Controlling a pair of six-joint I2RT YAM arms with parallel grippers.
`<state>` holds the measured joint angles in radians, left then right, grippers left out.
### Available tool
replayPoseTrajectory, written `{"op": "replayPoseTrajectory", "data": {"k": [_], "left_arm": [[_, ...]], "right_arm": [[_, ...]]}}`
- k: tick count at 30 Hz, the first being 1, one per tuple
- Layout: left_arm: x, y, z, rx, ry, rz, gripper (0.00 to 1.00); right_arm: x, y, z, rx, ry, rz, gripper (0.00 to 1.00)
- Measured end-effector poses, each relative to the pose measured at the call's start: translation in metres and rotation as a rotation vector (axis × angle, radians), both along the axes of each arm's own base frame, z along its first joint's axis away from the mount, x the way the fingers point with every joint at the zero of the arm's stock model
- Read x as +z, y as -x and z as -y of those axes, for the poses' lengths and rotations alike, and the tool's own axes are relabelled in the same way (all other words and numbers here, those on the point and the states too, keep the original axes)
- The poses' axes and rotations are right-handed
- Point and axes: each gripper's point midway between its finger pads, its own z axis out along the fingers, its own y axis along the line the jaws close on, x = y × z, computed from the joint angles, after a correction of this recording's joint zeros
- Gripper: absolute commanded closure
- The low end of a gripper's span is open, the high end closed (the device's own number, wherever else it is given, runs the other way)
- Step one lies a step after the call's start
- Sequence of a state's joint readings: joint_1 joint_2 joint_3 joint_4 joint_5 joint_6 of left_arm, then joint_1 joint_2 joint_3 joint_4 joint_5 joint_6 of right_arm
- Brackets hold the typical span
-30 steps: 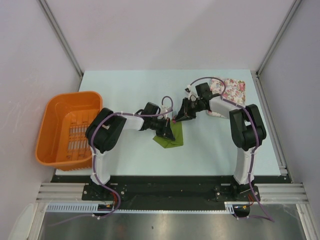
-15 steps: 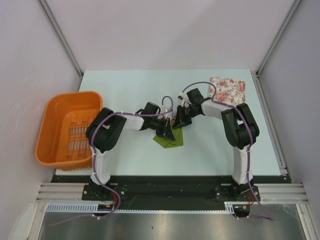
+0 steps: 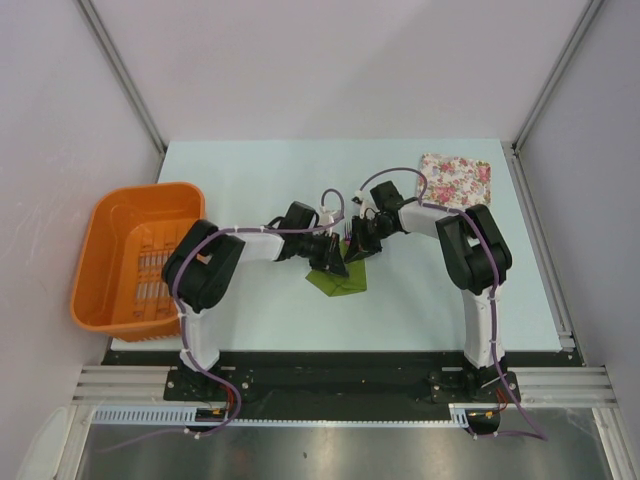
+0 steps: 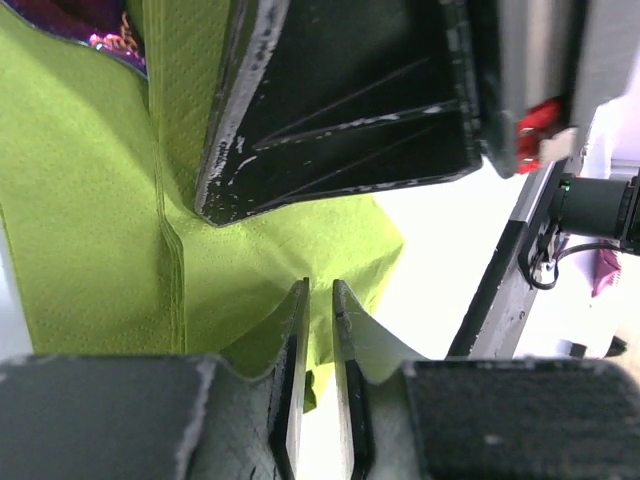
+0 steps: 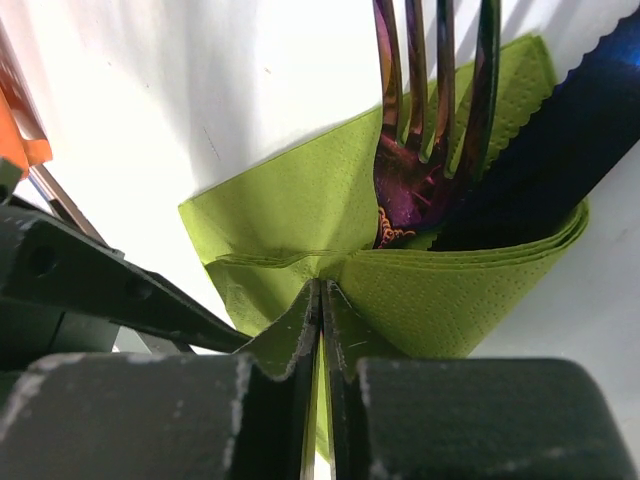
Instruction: Place the utensils on the paper napkin and roll it up
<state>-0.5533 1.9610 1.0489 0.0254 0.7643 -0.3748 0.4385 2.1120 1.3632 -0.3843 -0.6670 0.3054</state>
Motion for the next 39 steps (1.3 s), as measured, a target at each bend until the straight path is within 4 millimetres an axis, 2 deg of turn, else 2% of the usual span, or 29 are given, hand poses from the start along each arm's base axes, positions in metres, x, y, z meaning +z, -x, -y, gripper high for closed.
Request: {"op": "replayPoseTrajectory", "data": {"k": [4,9,15,19,22,26,29,31,35,39], "left_arm": [[0.001,0.0,0.001,0.002,-0.01,0.014,0.85],[-0.011,0.002,0.0,0.001,-0.045,0.009,0.92],[-0.014,0.002,0.001,-0.017,-0.048,0.001,0.98],[-0.014,0.002,0.001,-0.025,-0.046,0.007,0.99],[-0.014,0.002,0.001,-0.026,-0.045,0.003,1.0],[-0.014,0.002,0.001,-0.028,-0.043,-0.005,1.0],[-0.014,0.002,0.001,-0.029,-0.042,-0.007,1.0],[-0.014,0.002,0.001,-0.029,-0.041,-0.009,1.0],[-0.014,0.002,0.001,-0.03,-0.04,-0.013,1.0],[-0.014,0.002,0.001,-0.032,-0.038,-0.016,1.0]], "right_arm": [[0.0,0.0,0.0,0.0,-0.005,-0.005,0.94],[0.0,0.0,0.0,0.001,-0.009,-0.007,0.92],[0.004,-0.002,0.001,-0.002,-0.026,-0.017,0.78],[0.011,-0.004,0.003,-0.022,-0.065,-0.047,0.76],[0.028,-0.008,0.008,-0.058,-0.126,-0.08,0.76],[0.06,-0.009,0.016,-0.096,-0.225,-0.091,0.8],[0.068,-0.004,0.022,-0.11,-0.27,-0.11,0.81],[0.06,0.005,0.026,-0.117,-0.284,-0.146,0.82],[0.032,0.03,0.034,-0.135,-0.26,-0.257,0.82],[0.01,0.04,0.038,-0.139,-0.235,-0.321,0.81]]}}
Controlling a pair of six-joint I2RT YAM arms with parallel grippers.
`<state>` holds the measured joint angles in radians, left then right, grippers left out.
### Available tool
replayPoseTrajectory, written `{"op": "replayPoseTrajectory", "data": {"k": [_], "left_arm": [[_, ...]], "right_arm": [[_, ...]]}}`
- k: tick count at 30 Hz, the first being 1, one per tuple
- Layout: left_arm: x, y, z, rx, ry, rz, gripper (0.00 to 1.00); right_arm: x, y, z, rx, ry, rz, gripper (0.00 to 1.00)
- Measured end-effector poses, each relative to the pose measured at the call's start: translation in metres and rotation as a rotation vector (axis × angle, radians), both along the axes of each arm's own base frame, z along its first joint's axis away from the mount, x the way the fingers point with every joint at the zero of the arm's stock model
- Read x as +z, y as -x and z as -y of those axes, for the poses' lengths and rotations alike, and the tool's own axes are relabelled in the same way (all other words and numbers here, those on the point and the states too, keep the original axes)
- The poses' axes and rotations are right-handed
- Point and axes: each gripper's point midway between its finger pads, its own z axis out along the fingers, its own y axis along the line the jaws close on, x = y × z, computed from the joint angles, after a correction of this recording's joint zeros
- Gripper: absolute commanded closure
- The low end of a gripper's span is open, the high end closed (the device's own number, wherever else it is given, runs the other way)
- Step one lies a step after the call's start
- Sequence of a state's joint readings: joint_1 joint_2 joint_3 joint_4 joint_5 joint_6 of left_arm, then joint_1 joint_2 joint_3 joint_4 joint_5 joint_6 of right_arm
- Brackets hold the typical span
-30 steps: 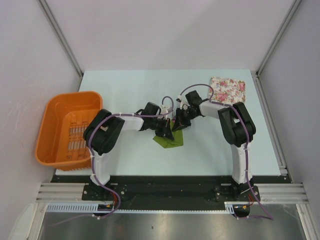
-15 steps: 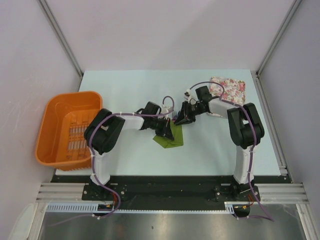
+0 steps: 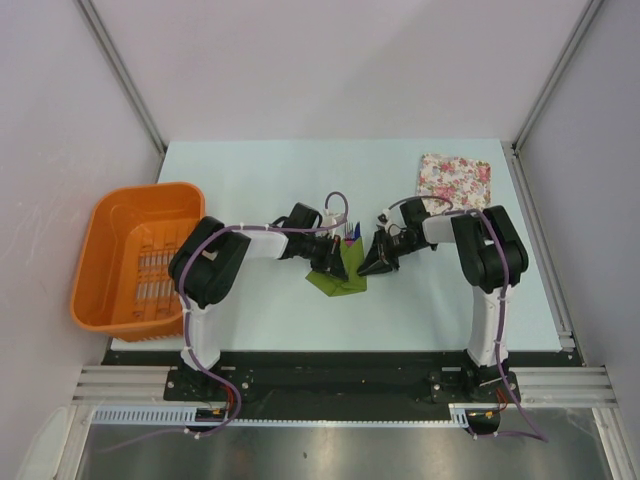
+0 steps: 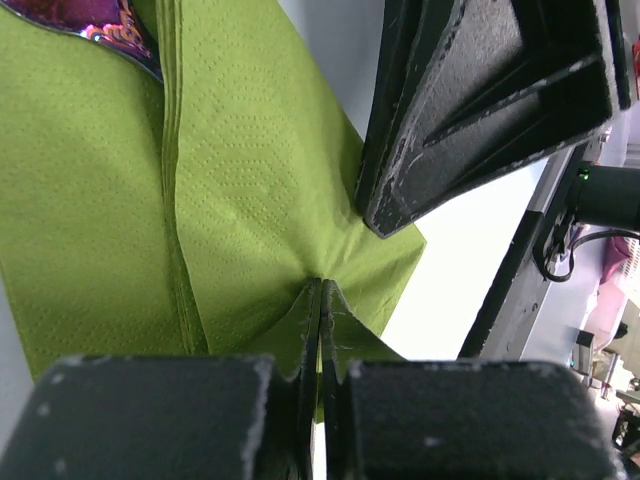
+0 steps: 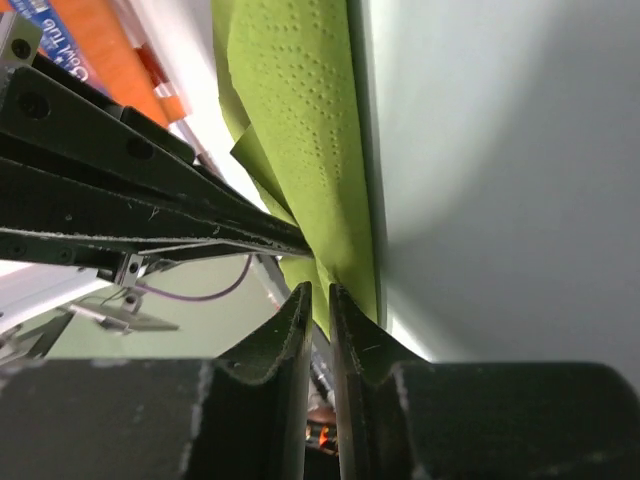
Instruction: Place the utensils on the paper napkin and roll it up
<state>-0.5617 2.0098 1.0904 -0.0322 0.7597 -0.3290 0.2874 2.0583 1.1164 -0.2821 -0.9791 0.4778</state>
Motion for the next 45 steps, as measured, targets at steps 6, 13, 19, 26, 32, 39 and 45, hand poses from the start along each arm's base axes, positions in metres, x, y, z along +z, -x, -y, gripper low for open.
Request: {"op": "replayPoseTrajectory", "data": {"k": [6,13,19,26,32,39,45], "left_arm": [[0.0,0.0,0.0,-0.001,0.002,-0.002,1.0],[0.0,0.0,0.0,-0.001,0.0,-0.009,1.0],[0.0,0.0,0.0,-0.002,-0.001,-0.01,1.0],[0.0,0.0,0.0,-0.003,-0.001,-0.009,1.0],[0.0,0.0,0.0,-0.013,0.001,0.001,0.99],[0.0,0.0,0.0,-0.017,0.002,0.005,1.0],[0.0,0.0,0.0,-0.022,0.002,0.009,1.0]], "right_arm": [[0.004,-0.001,0.005,0.01,-0.016,-0.003,0.8],[0.026,0.017,-0.001,0.064,-0.034,0.038,0.8],[0.006,0.042,0.001,0.092,-0.008,-0.027,0.8],[0.001,0.04,0.005,0.088,-0.007,-0.058,0.76],[0.02,0.006,-0.003,0.068,0.013,0.039,0.74],[0.04,-0.04,-0.021,0.025,0.042,0.207,0.82],[0.025,-0.049,-0.035,0.015,0.082,0.218,0.84]]}}
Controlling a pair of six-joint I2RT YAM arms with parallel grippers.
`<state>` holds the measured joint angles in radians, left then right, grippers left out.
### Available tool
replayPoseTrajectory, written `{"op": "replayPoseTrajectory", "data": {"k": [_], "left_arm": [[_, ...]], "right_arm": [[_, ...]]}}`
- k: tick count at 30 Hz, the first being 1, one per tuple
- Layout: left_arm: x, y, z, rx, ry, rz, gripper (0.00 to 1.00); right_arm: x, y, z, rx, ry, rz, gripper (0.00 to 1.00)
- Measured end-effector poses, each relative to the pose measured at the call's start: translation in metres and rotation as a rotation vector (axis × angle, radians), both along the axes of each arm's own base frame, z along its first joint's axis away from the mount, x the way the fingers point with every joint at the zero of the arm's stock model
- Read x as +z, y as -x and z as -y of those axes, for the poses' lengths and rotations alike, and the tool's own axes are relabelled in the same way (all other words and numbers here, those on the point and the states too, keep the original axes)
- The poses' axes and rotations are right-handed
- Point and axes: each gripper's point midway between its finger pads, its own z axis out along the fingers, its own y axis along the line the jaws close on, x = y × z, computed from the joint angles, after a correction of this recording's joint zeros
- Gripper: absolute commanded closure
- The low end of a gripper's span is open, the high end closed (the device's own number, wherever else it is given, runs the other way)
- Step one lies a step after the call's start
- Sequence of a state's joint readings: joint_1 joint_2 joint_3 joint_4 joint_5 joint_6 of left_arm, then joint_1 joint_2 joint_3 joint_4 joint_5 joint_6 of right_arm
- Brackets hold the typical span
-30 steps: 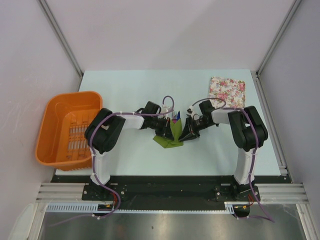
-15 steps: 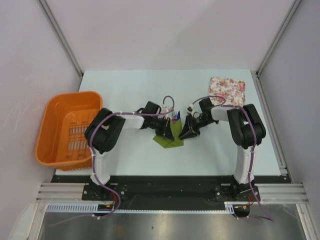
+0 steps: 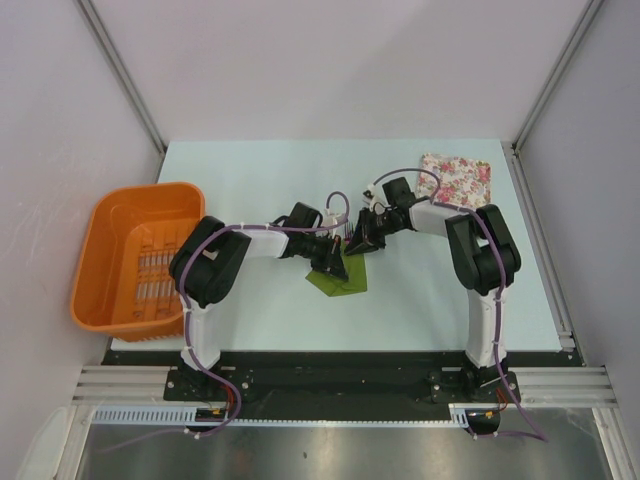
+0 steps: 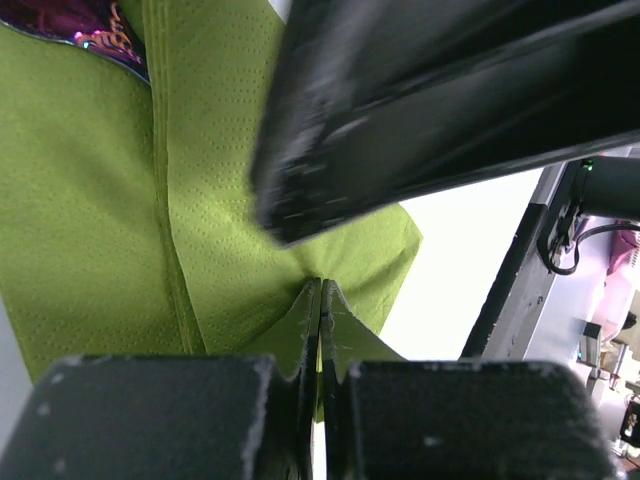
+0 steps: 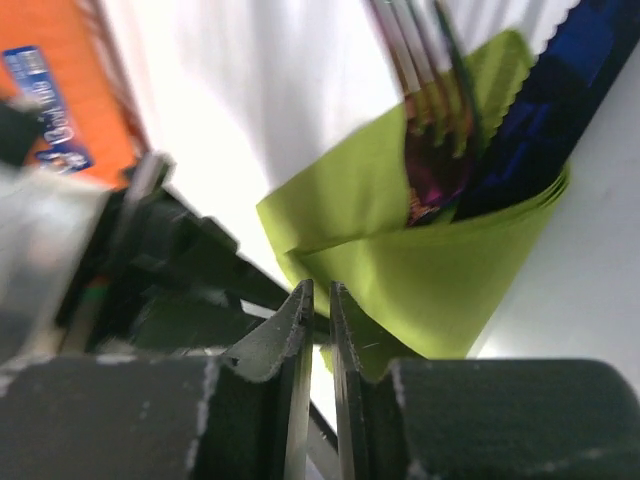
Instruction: Place the utensils on the paper napkin and roll it up
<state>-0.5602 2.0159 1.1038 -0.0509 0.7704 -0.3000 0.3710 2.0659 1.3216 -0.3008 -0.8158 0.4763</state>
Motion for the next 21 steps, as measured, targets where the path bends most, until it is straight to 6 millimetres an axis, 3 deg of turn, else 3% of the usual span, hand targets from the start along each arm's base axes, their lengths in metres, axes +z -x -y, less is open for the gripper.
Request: {"op": "replayPoseTrajectory", "data": {"k": [6,8,14,18,21], "left_arm": [[0.0,0.0,0.0,-0.004,-0.001,0.004,0.99],[0.0,0.0,0.0,-0.004,-0.001,0.004,0.98],[0.0,0.0,-0.001,-0.007,0.001,0.013,0.86],[0.003,-0.001,-0.004,0.002,0.014,0.031,0.72],[0.008,0.0,-0.017,0.037,0.023,0.018,0.6]], "right_arm": [[-0.033,0.005,-0.003,-0.005,0.053,-0.048,0.87],[-0.033,0.005,-0.004,-0.005,0.051,-0.054,0.89],[-0.035,0.006,-0.006,0.0,0.11,-0.046,0.91],[-0.035,0.006,-0.006,0.003,0.138,-0.045,0.92],[-0.035,0.006,-0.006,0.006,0.147,-0.041,0.92]]}}
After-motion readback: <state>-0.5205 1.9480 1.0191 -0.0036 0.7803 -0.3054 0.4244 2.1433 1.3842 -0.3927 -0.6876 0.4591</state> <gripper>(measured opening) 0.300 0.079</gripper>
